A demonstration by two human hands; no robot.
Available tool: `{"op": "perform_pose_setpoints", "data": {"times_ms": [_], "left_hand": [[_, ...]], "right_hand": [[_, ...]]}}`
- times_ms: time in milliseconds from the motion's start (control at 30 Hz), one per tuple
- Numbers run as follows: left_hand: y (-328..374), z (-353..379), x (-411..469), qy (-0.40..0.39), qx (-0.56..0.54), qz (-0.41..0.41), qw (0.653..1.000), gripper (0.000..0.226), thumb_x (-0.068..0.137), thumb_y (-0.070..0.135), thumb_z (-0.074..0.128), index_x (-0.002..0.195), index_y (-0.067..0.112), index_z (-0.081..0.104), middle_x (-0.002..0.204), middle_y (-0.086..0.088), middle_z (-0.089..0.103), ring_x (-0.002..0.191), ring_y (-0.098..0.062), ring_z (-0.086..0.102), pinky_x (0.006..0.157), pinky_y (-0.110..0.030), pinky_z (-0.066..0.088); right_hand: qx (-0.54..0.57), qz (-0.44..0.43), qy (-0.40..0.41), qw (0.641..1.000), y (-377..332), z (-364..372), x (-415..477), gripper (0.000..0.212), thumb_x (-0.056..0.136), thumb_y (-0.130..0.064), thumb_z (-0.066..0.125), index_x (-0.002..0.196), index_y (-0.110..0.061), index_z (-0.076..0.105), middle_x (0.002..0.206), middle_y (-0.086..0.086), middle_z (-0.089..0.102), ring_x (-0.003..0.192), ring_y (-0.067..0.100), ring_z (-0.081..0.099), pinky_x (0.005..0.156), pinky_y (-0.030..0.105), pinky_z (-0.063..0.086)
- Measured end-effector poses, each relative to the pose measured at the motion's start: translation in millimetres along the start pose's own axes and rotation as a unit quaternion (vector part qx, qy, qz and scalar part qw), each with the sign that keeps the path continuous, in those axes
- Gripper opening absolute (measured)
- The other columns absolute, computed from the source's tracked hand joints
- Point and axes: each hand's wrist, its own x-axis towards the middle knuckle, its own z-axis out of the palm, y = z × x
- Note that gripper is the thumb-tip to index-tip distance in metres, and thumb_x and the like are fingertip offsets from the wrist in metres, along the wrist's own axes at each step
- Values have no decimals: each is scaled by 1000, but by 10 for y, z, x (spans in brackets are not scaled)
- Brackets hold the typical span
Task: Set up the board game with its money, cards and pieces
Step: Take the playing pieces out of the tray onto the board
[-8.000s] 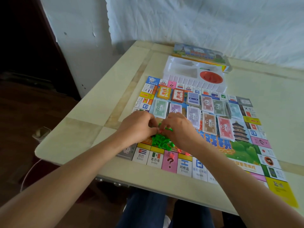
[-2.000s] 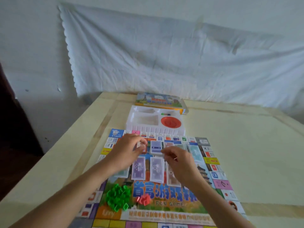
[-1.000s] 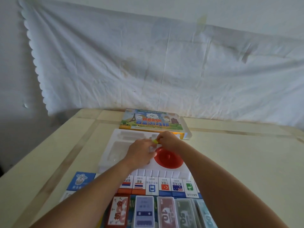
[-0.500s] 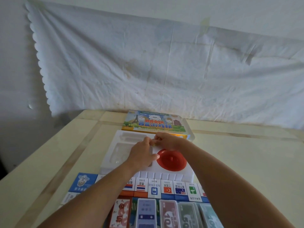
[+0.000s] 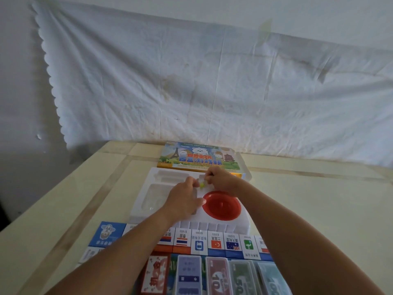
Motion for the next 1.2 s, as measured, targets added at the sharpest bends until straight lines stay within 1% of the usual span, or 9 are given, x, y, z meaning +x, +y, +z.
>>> {"op": "perform_pose_setpoints", "data": {"times_ms": [133,233,300,400,533,667,733,900,1200], "left_hand": [[5,-18,16,1,-57,-20,998,36,90,15,57,124,16,45,118,-4,55,96,-22,59,80,-35,53],[119,-112,-6,112,-202,-59,971,22,98,13,42,115,9,55,117,-10,60,106,-21,56,83,-29,44],[259,-204,-13,134,-472,-177,853,21,99,14,41,109,4,56,110,-15,61,103,-27,59,81,-33,48],[437,-302,-39,23,-731,-236,640,24,101,13,36,106,1,56,111,-20,60,106,-36,59,83,-48,51],[432,-349,-88,12,-800,-266,537,32,103,13,27,103,-4,54,101,-24,60,109,-33,58,91,-46,48],[260,-362,-31,36,-779,-293,553,36,104,16,32,113,-11,53,102,-25,58,116,-38,53,93,-49,46],[190,-348,-16,33,-768,-296,567,37,104,17,34,111,-11,56,105,-26,58,104,-37,57,91,-48,47],[129,-286,-39,31,-739,-303,600,34,102,19,41,106,-9,59,100,-26,59,91,-35,60,83,-45,51],[74,-235,-80,28,-737,-300,605,32,100,21,44,106,-7,59,106,-27,58,98,-35,59,86,-44,52]], "right_hand": [[168,28,84,982,-102,-110,-72,18,94,0,43,78,-6,47,72,5,44,61,11,38,55,22,33],[283,14,93,954,-297,-248,-172,26,94,3,45,69,-6,46,68,5,41,57,12,34,53,21,30],[314,-15,56,948,-482,-238,-243,24,94,-1,49,71,-6,51,68,5,45,57,12,36,54,22,32],[206,-49,-1,977,-770,-23,-359,19,93,-6,49,75,-10,53,68,4,50,61,14,44,59,27,38],[35,-96,-68,992,-934,-39,-497,25,96,-5,37,81,-14,54,84,0,55,82,17,54,79,33,45],[244,-49,23,968,-722,-266,-516,25,96,-2,40,89,3,63,80,8,59,74,15,55,77,29,46],[101,-13,88,991,-510,-285,-411,23,93,1,44,96,9,65,82,15,61,72,18,54,74,32,48],[-176,43,-19,983,-168,-32,-256,30,92,-3,44,115,0,64,117,15,63,108,29,59,91,33,47],[-94,5,123,988,-129,70,-154,31,90,6,46,113,1,65,119,15,64,102,23,60,85,29,45]]}}
